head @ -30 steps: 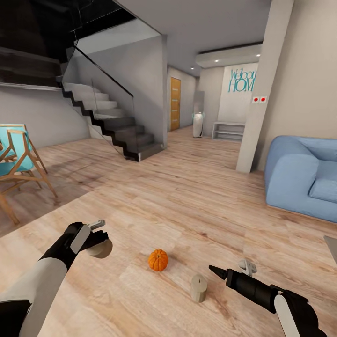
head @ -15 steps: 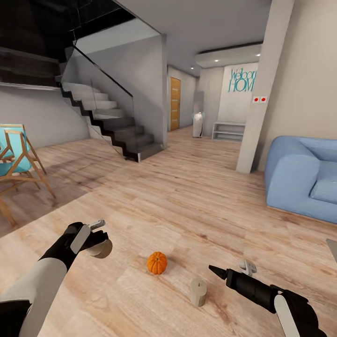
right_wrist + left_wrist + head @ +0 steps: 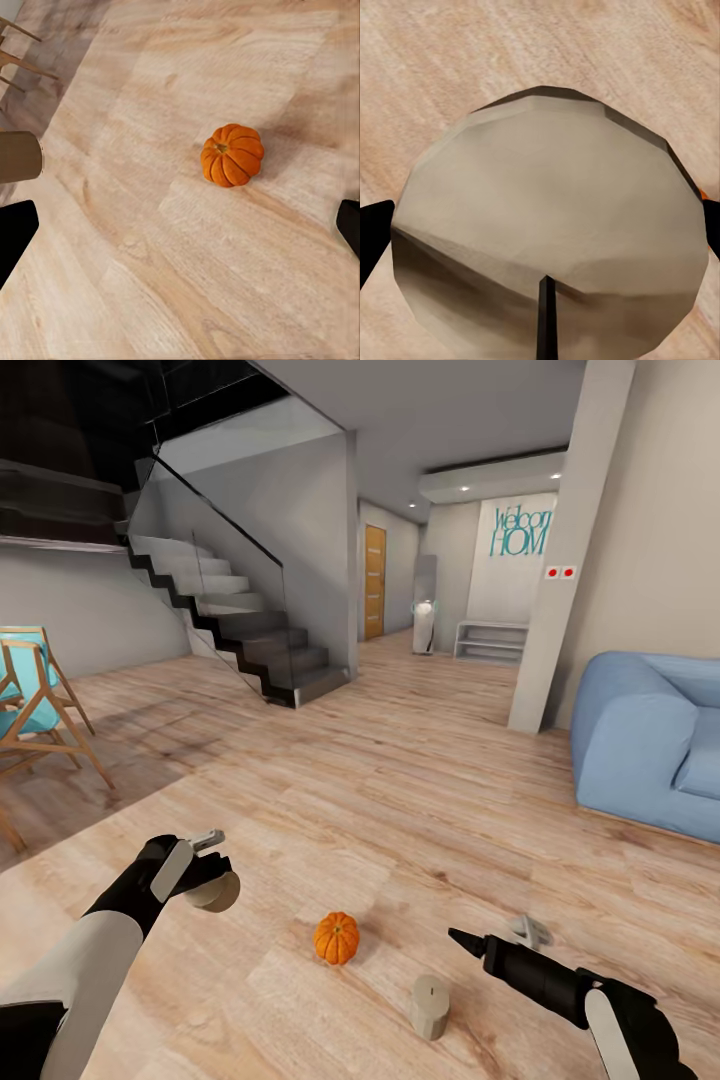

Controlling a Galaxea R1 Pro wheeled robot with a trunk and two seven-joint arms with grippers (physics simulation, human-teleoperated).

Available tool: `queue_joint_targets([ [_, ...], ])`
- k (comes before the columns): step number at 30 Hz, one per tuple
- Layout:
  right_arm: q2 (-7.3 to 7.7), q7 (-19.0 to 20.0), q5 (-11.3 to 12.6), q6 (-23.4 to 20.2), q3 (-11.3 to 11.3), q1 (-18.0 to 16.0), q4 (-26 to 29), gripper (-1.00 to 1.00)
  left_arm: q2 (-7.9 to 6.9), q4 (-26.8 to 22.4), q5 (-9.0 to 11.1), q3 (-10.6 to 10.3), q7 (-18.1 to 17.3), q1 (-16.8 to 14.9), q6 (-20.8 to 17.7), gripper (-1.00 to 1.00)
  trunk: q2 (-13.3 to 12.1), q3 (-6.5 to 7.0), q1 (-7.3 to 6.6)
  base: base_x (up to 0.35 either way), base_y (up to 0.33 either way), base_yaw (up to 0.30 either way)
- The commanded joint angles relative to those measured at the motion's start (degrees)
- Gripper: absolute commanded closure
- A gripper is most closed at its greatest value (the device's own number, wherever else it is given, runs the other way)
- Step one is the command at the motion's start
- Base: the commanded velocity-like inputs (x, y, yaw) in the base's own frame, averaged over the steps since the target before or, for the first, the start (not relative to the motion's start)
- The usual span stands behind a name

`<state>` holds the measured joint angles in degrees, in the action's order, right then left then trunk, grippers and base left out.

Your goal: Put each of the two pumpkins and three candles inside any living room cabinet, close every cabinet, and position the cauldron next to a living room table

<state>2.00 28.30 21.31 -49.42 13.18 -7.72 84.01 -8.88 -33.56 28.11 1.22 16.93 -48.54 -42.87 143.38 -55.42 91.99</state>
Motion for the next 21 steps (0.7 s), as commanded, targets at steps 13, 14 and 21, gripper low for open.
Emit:
queue_joint_targets([
  [13,-6.94,-41.8,0.9,-5.4,-5.0,-13.1,-6.3,-1.00,0.01,-0.2,0.5,0.0,0.3,0.0,-0.2,1.00,0.0,-0.06,-0.01,0.005,0.001,0.000],
  [14,-7.16,-42.9,0.9,-5.4,-5.2,-14.1,-7.7,-1.00,0.01,-0.2,0.6,0.0,0.3,0.0,-0.2,1.00,0.0,-0.06,-0.01,0.000,0.000,0.000],
  [21,-8.03,-47.0,0.9,-3.7,-6.1,-20.2,-18.5,-1.00,0.01,-0.2,0.6,0.0,0.2,0.0,-0.3,1.00,0.0,-0.06,-0.01,0.000,0.000,0.000],
])
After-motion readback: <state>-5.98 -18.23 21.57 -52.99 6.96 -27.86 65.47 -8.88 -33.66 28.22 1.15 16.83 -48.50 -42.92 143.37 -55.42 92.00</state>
